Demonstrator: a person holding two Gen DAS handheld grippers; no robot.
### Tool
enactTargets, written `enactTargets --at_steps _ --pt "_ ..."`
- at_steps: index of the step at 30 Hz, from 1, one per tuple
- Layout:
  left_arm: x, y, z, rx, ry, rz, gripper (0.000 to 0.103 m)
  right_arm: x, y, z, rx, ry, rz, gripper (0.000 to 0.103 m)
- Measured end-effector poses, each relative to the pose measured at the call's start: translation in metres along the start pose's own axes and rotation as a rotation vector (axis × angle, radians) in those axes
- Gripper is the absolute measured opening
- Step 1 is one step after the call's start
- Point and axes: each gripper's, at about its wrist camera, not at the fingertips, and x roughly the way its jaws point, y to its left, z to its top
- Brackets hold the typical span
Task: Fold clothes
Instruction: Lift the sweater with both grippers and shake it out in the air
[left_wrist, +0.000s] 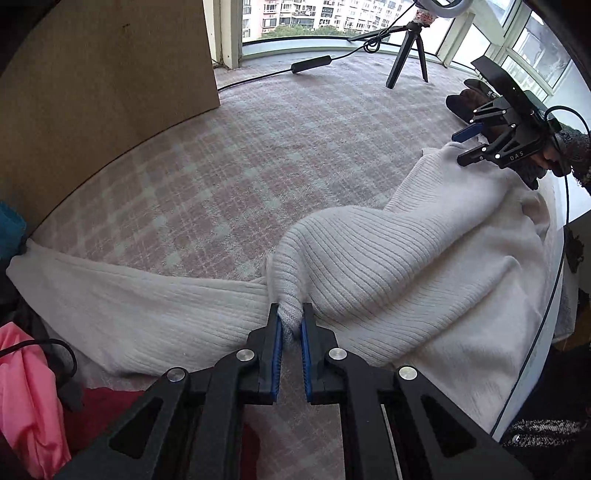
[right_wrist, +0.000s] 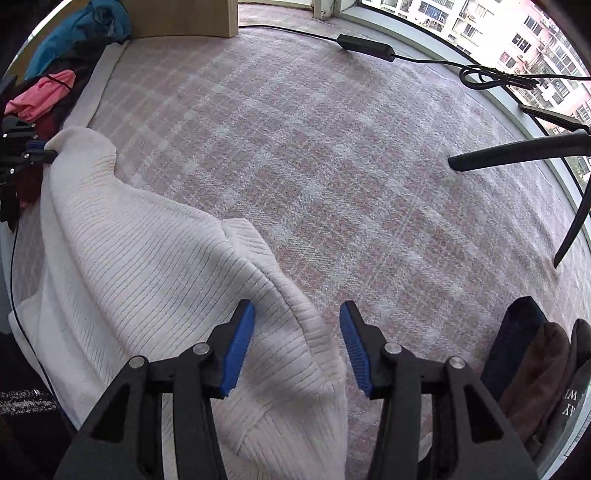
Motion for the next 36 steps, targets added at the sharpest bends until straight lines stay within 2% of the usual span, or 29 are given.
enactTargets --at_steps 1,3,5,6,9,12,16,18,21,24,28,31,34,36 --pt "0.003 0.001 0.000 0.000 0.003 0.003 0.008 0.007 0.003 0.000 -0.028 0.023 0.003 0.049" --pt "0.005 0.001 0.001 -0.005 0.004 0.012 0.008 0.008 0.012 -0.006 -0.074 0.005 0.006 0.048" --pt "-0.002 0.002 0.003 -0.018 -0.023 0.032 0.008 0.000 0.017 -0.014 -0.077 -0.024 0.038 0.016" --pt "-0.008 0.002 0.005 -0.025 -0.043 0.045 0.008 -0.006 0.018 -0.019 -0.061 -0.044 0.040 0.007" --pt "-0.036 0.002 0.015 -0.042 -0.121 0.083 0.008 -0.048 0.014 -0.035 0.042 -0.158 -0.038 0.006" --pt "-0.092 -0.008 0.030 -0.002 -0.236 0.140 0.008 -0.118 0.020 -0.053 0.116 -0.336 -0.074 0.006" --pt "-0.192 -0.023 0.054 0.027 -0.417 0.205 0.008 -0.219 0.043 -0.053 0.142 -0.545 -0.201 0.006" --pt "-0.245 -0.034 0.061 0.040 -0.511 0.288 0.007 -0.271 0.058 -0.057 0.135 -0.652 -0.262 0.006" --pt "-0.326 -0.051 0.058 0.062 -0.640 0.357 0.008 -0.345 0.083 -0.075 0.117 -0.784 -0.330 0.006" --pt "-0.395 -0.073 0.040 0.096 -0.752 0.425 0.008 -0.404 0.109 -0.098 0.108 -0.888 -0.375 0.006" --pt "-0.462 -0.100 0.009 0.120 -0.855 0.478 0.008 -0.464 0.153 -0.130 0.057 -0.993 -0.451 0.006" --pt "-0.493 -0.120 -0.007 0.144 -0.911 0.552 0.008 -0.493 0.181 -0.147 0.030 -1.041 -0.510 0.006" --pt "-0.515 -0.135 -0.022 0.162 -0.951 0.566 0.008 -0.517 0.198 -0.165 0.025 -1.085 -0.549 0.006" --pt "-0.520 -0.138 -0.025 0.164 -0.950 0.570 0.008 -0.527 0.208 -0.177 0.021 -1.099 -0.574 0.006"
